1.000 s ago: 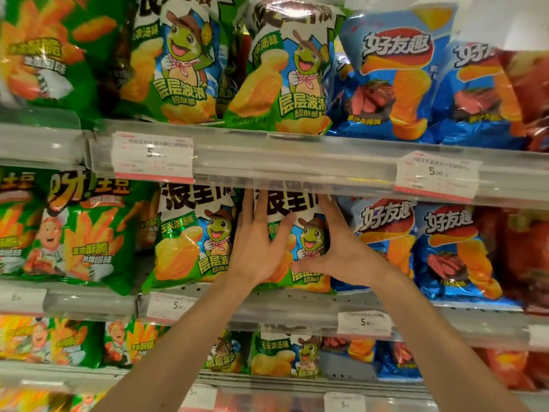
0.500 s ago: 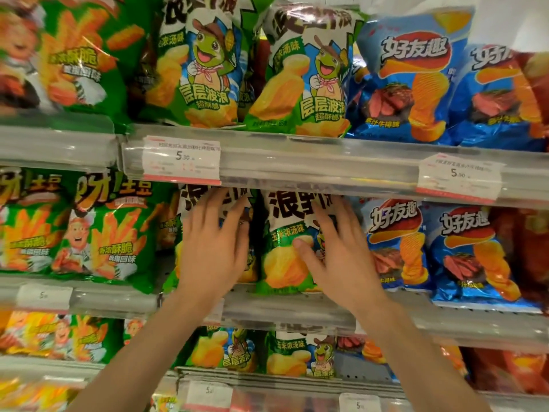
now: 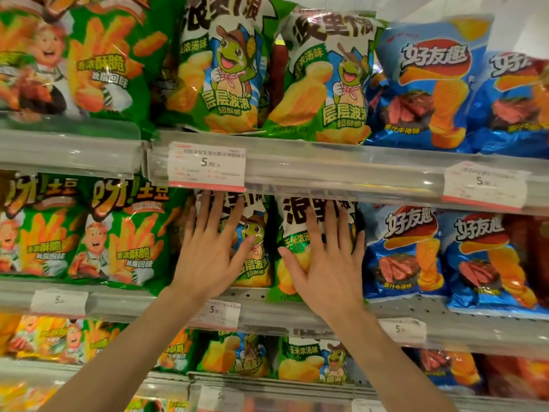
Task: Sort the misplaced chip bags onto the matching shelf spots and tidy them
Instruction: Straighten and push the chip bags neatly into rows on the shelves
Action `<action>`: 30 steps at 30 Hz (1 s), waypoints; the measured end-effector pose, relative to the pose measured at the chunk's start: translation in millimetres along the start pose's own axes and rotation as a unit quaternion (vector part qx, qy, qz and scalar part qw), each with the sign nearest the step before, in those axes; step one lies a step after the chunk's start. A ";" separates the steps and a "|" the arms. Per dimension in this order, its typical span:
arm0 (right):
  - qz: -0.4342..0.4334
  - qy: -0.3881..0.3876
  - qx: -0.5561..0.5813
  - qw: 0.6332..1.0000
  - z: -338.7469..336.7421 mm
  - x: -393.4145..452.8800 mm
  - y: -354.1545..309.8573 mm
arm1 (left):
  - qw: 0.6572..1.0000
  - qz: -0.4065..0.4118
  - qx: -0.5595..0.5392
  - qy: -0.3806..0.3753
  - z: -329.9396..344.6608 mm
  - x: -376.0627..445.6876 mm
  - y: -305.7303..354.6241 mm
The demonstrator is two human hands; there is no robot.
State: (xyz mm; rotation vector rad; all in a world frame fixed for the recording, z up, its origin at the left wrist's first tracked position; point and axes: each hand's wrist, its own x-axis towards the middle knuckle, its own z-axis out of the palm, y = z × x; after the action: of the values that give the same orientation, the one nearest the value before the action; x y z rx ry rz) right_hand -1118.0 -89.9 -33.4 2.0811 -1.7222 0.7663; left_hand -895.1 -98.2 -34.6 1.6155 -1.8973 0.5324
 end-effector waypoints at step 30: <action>0.095 0.022 0.262 0.960 -16.3 -48.9 -3.2 | 0.981 -0.003 -0.189 0.036 -9.5 -60.7 40.0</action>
State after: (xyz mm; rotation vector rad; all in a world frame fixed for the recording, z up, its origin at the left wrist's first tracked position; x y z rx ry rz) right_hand -1124.1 -41.1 -49.2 2.2036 -1.8625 1.4516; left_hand -927.0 -39.4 -64.7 1.3359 -1.8080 0.2069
